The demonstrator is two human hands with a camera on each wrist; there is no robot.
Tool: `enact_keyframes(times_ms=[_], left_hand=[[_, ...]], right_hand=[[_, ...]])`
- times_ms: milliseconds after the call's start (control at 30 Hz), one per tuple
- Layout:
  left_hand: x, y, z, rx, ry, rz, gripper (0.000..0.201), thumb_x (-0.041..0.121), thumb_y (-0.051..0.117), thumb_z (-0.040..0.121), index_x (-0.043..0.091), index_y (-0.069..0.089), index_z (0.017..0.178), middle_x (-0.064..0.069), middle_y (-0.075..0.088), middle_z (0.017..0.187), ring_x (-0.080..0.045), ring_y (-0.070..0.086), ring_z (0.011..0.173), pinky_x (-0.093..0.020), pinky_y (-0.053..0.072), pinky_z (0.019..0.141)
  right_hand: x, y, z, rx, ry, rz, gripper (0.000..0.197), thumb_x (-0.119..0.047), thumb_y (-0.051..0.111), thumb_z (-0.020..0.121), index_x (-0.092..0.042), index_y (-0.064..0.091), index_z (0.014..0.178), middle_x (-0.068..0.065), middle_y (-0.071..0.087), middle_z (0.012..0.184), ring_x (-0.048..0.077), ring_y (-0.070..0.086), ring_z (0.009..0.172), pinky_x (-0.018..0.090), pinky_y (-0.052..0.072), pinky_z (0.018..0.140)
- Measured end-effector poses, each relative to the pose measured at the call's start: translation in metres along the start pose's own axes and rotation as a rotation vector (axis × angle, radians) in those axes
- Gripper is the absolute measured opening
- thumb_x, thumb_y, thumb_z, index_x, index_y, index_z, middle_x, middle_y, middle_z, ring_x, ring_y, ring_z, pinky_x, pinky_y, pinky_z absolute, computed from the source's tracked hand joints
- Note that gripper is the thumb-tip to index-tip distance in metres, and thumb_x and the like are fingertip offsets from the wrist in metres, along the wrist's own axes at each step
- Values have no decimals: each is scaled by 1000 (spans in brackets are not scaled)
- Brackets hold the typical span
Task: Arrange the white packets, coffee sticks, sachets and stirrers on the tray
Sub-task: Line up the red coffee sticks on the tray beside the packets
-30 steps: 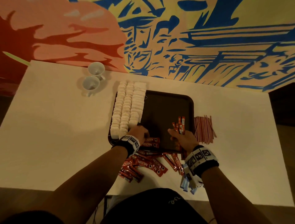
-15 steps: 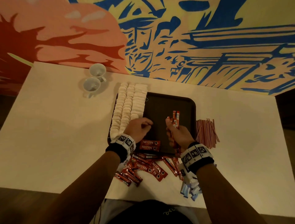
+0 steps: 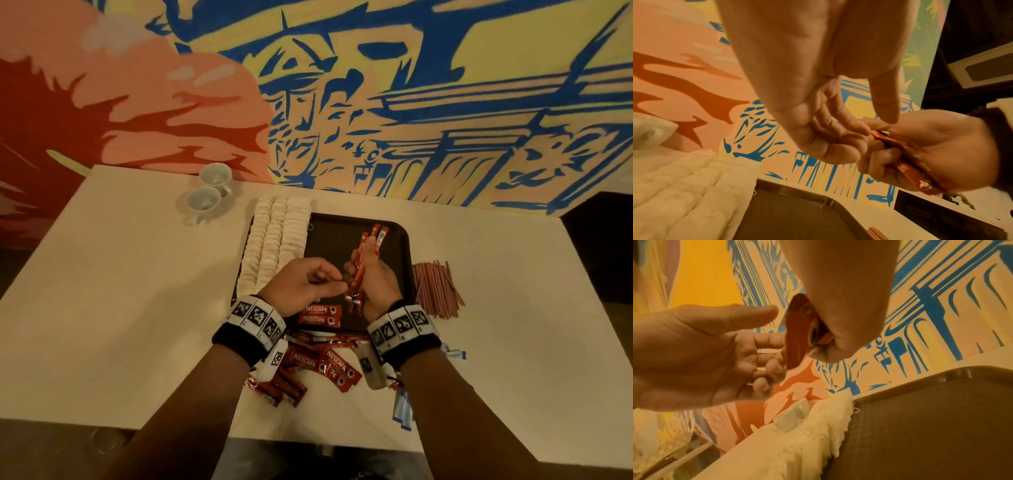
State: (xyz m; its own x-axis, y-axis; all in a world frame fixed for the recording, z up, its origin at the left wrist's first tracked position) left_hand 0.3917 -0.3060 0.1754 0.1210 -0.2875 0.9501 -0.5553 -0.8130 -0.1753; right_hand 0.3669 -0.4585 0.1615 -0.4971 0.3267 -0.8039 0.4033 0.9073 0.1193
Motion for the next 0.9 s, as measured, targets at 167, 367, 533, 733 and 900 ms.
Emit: enact_keyframes(times_ms=[167,367,533,733,900], left_hand=[[13,22,-29,13,63,46,29,21,86,77,12,70,99,-4,73,89,-11,67,79,-24,54,77],[25,31,-53,116,112,120,21,13,83,77,19,69,92,2,67,77,-4,61,68,-20,50,69],[25,31,-74,228,132,47,16,15,80,82,19,69,92,-4,72,82,-16,69,74,-36,58,77],[29,11,-100,601,165,306,17,20,76,87,30,64,81,11,70,84,-9,67,78,-37,59,72],[29,0,-107,556,232,22,20,10,73,88,28,71,94,9,73,96,-11,70,87,-24,57,75]], right_hand=[[1,6,-29,41,-24,184,54,-67,52,93,-15,64,96,0,59,69,19,58,73,42,54,85],[4,-1,-55,29,-111,184,55,-72,57,89,-18,64,95,0,60,79,17,58,75,38,51,79],[-1,-12,-79,-36,-178,104,42,-59,65,91,-19,58,80,-2,54,64,10,53,56,26,44,54],[-7,-15,-95,-176,-145,-40,22,-29,80,87,-11,71,96,0,62,75,7,44,52,19,35,43],[-9,-22,-105,-176,-227,-4,19,-10,77,88,-11,72,106,-2,61,71,7,41,52,19,34,44]])
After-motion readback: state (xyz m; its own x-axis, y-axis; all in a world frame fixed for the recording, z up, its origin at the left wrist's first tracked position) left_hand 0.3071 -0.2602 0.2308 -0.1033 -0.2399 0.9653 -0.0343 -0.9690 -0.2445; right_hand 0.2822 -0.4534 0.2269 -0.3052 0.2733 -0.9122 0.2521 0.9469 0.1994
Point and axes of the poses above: each hand's wrist, its own z-axis towards the middle knuckle, its own y-axis out of the palm, x = y × z, the point moved 5 cm from there along z, towards the middle knuckle
